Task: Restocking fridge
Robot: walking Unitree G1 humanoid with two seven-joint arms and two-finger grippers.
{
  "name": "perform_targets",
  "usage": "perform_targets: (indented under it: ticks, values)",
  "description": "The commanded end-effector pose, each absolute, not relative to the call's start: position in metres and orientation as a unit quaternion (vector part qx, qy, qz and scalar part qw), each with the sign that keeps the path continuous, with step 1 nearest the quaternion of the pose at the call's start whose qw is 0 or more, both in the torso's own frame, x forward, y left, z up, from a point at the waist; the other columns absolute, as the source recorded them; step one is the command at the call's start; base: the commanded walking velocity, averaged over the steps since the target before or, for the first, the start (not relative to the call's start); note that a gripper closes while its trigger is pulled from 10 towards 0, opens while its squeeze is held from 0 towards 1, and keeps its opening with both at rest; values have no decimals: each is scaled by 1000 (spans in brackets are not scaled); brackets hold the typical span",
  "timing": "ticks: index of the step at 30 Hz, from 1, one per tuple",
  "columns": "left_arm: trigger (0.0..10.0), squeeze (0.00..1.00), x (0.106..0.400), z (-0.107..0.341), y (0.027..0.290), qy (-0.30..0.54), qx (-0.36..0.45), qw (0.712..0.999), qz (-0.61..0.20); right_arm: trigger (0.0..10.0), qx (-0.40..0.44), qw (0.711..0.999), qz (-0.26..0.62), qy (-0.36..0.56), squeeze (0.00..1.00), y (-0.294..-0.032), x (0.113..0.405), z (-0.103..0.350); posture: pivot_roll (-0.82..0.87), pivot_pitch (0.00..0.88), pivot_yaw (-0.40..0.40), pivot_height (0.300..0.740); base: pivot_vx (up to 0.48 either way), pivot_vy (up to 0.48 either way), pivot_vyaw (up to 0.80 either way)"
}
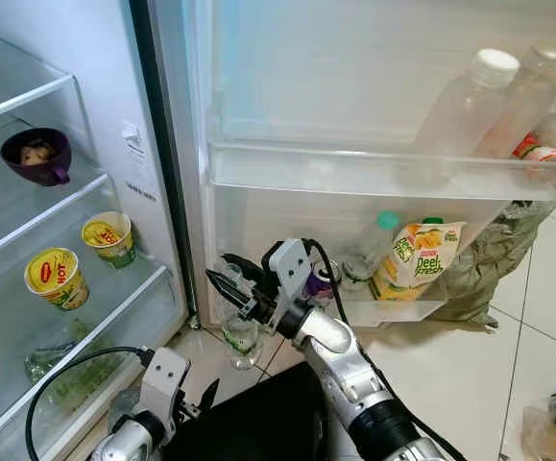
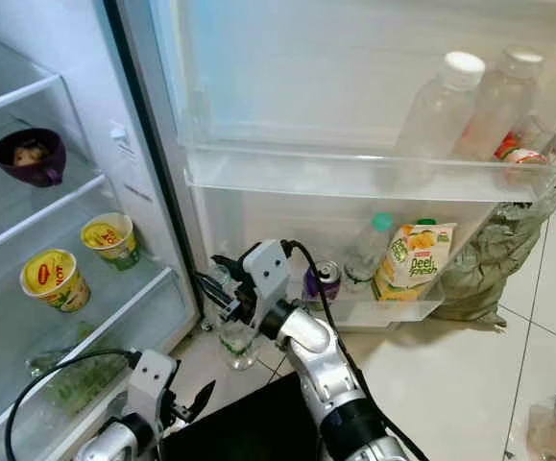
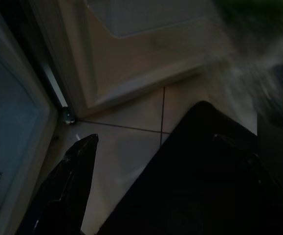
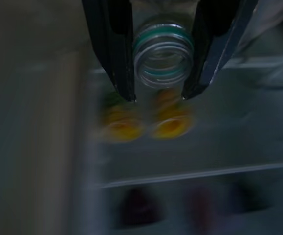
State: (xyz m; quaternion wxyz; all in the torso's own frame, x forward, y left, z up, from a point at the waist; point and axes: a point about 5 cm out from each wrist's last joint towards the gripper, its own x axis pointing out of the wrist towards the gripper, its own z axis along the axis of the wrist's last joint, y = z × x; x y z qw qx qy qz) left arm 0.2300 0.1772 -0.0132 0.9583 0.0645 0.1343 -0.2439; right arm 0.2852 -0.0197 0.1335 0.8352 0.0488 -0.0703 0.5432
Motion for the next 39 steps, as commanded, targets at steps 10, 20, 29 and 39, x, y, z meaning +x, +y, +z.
perform_targets:
  ticks: [10,20,29,39]
  values:
    - [10000,0,226,-18,174,147,63,955,-248,10000,103,734,668,-58,0,-24,264,139,5,217,-102,460,0,0,186]
    - [10000,0,230,-19,168,155,62,954,-249,10000,90,733,673,-36,0,-29,263,136,0,203,-99,460,0,0,563]
    - [10000,0,233,-20,166,163,62,953,-248,10000,115,741,661,1,0,-32,268,133,-2,193,-96,465,0,0,0]
    - [10000,0,235,-21,162,170,66,950,-254,10000,119,733,670,-3,0,-35,264,135,-4,175,-90,504,0,0,0]
